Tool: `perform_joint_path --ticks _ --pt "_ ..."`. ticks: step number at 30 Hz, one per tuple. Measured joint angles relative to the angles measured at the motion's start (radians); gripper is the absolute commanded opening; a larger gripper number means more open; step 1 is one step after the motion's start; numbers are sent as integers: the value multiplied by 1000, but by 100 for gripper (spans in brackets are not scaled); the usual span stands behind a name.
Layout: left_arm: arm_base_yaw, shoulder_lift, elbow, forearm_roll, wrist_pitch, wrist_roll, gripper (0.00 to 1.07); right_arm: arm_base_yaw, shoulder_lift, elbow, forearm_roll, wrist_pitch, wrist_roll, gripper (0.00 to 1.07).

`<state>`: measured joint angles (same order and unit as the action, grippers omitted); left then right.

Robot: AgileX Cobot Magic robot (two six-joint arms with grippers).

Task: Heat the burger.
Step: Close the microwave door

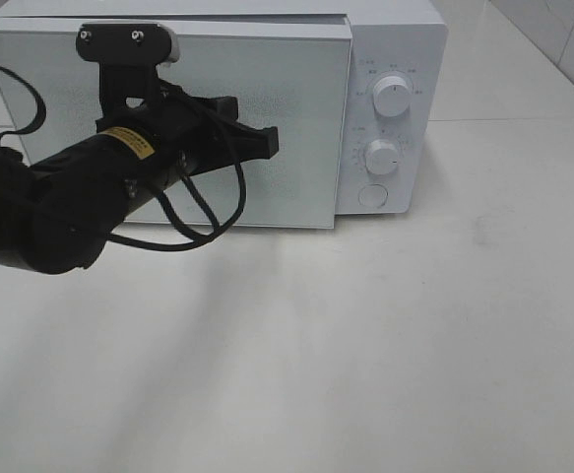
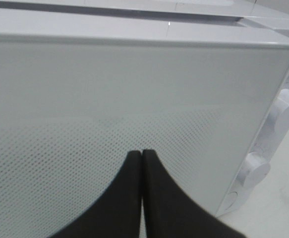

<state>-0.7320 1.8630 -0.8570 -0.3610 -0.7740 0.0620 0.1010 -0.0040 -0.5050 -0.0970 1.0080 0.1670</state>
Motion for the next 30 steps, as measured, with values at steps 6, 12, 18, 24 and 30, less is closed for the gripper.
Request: perform_joint_path --ticks 6,12,18,24,30 --pt "0 30 -58 -2 18 1 0 0 0 0 0 0 0 73" --pt "-1 71 -141 -12 58 13 0 0 0 0 0 0 0 73" --pt "-13 104 -181 -4 91 35 0 0 0 0 0 0 0 73" --pt "-17 139 -248 -21 119 88 0 0 0 0 0 0 0 73" --pt "-22 162 -293 -21 145 102 0 0 0 0 0 0 0 73"
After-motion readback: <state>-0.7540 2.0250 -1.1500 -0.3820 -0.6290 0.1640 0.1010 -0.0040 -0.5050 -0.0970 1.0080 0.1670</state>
